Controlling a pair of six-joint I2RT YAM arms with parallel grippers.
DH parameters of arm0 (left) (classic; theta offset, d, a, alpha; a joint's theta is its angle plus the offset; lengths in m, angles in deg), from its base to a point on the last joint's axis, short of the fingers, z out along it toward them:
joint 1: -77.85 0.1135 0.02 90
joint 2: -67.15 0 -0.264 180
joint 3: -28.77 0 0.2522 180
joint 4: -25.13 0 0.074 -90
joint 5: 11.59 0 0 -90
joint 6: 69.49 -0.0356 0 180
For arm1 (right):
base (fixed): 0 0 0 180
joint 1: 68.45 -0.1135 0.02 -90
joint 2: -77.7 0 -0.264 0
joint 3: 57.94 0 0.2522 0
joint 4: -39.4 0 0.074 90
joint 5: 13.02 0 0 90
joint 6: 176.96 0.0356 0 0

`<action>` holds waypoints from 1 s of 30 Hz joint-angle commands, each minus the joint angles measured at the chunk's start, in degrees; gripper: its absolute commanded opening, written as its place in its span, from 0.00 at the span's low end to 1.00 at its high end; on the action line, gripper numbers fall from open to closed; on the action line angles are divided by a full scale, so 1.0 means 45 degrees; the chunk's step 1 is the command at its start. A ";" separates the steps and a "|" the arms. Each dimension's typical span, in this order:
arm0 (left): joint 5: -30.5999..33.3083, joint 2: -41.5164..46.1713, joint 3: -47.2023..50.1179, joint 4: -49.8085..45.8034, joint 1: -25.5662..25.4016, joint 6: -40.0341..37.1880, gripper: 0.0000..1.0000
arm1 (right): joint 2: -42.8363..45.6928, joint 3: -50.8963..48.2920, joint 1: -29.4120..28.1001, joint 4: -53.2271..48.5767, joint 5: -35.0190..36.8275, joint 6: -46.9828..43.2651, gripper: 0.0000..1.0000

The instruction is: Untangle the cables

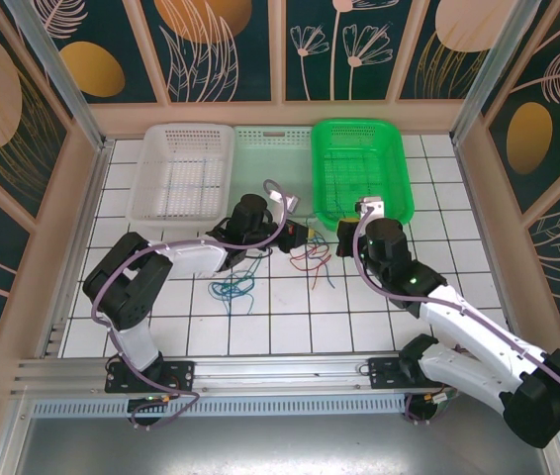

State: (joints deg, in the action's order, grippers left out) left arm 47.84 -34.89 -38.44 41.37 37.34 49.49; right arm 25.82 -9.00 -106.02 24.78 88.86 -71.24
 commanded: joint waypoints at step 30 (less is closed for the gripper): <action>0.4571 -0.0542 -0.1719 -0.6463 -0.1605 -0.5413 0.00 | 0.2159 -0.2124 0.2976 0.3517 -0.1738 0.5074 0.00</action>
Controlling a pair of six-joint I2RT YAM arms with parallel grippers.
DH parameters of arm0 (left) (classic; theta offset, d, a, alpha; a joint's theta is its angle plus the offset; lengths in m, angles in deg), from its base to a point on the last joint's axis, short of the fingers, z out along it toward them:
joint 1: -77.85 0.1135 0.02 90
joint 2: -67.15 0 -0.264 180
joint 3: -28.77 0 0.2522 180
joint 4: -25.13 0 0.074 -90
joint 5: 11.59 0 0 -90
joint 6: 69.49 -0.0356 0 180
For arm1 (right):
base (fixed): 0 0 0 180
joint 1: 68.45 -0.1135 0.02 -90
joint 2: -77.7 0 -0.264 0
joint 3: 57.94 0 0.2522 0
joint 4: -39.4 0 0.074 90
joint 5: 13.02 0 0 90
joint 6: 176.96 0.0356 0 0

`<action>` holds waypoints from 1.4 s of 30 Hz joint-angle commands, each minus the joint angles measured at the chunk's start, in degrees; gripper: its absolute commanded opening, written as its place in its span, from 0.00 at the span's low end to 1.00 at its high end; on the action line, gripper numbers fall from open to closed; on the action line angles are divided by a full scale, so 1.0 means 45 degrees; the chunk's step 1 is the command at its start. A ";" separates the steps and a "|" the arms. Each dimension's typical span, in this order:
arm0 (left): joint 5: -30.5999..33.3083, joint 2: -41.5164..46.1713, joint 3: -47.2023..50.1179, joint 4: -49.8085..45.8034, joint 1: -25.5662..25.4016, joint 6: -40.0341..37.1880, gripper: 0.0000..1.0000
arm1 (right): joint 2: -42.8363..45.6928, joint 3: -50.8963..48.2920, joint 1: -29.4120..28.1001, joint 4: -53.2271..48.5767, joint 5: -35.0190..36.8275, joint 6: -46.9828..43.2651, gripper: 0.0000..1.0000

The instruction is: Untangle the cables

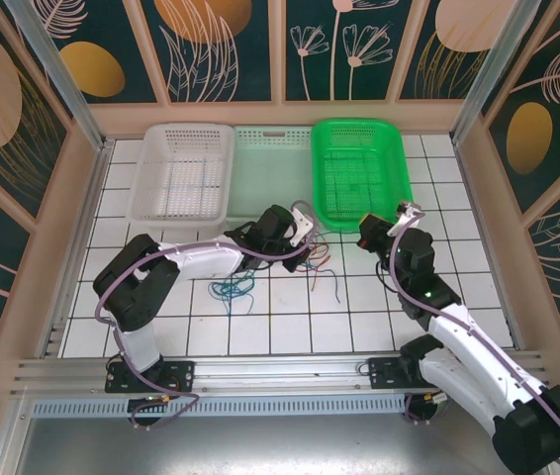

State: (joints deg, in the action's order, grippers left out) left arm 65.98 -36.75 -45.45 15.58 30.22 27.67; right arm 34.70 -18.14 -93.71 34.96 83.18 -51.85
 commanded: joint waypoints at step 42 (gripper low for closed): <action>-0.1503 -0.0847 -0.1644 0.1406 0.0226 0.6585 0.00 | 0.1537 0.2718 -0.3997 -0.5622 0.5455 -0.3947 0.65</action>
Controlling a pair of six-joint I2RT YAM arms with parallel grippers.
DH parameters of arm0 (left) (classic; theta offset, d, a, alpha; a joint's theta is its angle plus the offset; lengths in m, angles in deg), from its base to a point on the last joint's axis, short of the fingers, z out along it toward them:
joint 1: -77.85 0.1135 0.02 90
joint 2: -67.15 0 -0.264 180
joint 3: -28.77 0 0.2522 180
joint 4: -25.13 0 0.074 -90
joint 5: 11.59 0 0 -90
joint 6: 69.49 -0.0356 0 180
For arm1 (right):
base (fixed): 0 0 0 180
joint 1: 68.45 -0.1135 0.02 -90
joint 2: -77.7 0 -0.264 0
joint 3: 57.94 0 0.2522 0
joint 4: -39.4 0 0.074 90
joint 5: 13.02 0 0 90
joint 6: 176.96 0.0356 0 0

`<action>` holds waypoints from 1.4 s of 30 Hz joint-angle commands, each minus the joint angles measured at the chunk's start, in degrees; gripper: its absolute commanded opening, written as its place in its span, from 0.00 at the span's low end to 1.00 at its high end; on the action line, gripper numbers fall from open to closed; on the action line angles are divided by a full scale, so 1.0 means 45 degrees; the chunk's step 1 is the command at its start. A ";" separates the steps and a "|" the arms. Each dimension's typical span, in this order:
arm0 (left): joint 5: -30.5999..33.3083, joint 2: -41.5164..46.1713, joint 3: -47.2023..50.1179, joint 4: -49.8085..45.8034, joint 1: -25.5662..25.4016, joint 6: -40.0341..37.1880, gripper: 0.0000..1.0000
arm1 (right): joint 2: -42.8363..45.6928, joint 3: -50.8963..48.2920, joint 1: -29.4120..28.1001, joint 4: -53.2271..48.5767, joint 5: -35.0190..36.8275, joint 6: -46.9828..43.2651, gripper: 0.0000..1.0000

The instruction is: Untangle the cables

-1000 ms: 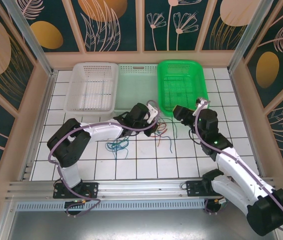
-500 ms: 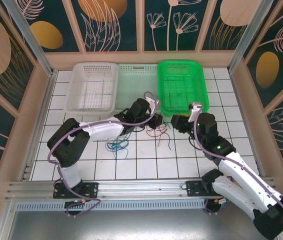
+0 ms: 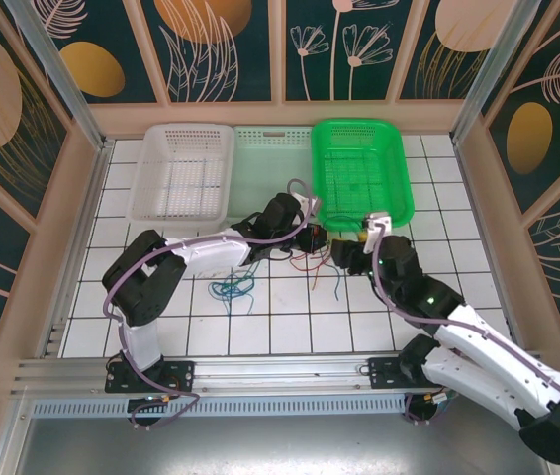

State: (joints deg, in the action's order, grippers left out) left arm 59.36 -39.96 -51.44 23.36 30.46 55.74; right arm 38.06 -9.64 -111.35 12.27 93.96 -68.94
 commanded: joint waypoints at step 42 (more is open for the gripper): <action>-0.1643 0.0189 0.0158 0.1203 0.0466 0.2412 0.00 | -0.2549 -0.1832 -0.0504 0.4272 0.0953 -0.0198 0.52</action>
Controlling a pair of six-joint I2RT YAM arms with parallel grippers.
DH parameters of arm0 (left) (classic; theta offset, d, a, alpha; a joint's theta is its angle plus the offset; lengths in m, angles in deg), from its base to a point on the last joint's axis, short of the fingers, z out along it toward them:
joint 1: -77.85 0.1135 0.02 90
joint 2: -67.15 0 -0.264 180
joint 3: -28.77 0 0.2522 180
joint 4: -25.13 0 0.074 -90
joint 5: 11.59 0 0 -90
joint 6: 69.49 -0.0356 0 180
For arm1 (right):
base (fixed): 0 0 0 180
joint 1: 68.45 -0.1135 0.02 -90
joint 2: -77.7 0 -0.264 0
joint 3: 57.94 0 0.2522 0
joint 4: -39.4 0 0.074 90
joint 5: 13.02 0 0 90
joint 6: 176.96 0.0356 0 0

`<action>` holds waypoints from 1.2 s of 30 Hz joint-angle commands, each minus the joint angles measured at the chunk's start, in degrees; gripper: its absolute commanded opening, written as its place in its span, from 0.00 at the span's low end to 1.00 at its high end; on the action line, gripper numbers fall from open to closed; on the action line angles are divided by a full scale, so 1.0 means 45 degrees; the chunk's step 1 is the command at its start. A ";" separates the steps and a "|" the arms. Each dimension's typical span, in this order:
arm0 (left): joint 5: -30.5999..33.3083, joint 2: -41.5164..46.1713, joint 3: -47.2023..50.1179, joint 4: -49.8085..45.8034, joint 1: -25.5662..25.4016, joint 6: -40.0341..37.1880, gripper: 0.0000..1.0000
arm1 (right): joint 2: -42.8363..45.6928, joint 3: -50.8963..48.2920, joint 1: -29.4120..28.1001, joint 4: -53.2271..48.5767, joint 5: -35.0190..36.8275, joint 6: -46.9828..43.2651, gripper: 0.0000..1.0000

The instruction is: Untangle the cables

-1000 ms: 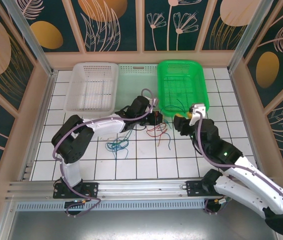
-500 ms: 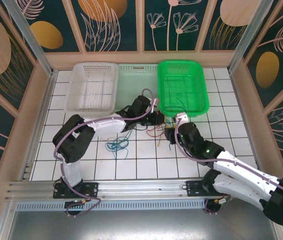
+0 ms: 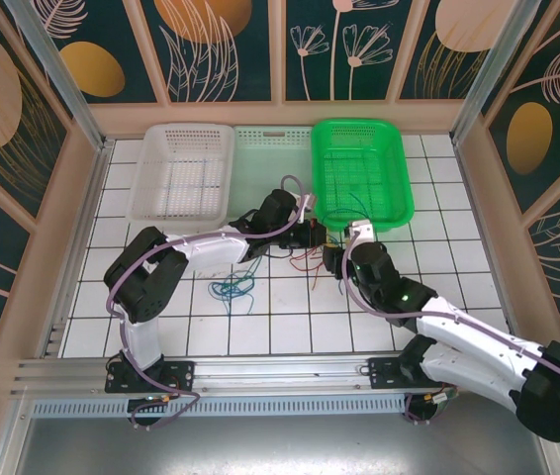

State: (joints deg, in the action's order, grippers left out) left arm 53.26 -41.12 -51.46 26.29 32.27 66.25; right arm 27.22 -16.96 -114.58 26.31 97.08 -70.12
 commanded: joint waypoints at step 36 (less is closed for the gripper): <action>0.0236 0.2158 0.2857 0.7535 0.0032 0.1664 0.00 | 0.1867 -0.5400 0.3077 0.6076 -0.2896 1.0437 0.00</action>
State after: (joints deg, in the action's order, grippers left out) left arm 52.43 -35.00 -38.92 48.30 30.85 72.72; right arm 35.37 -39.30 -101.99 56.29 84.45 -30.36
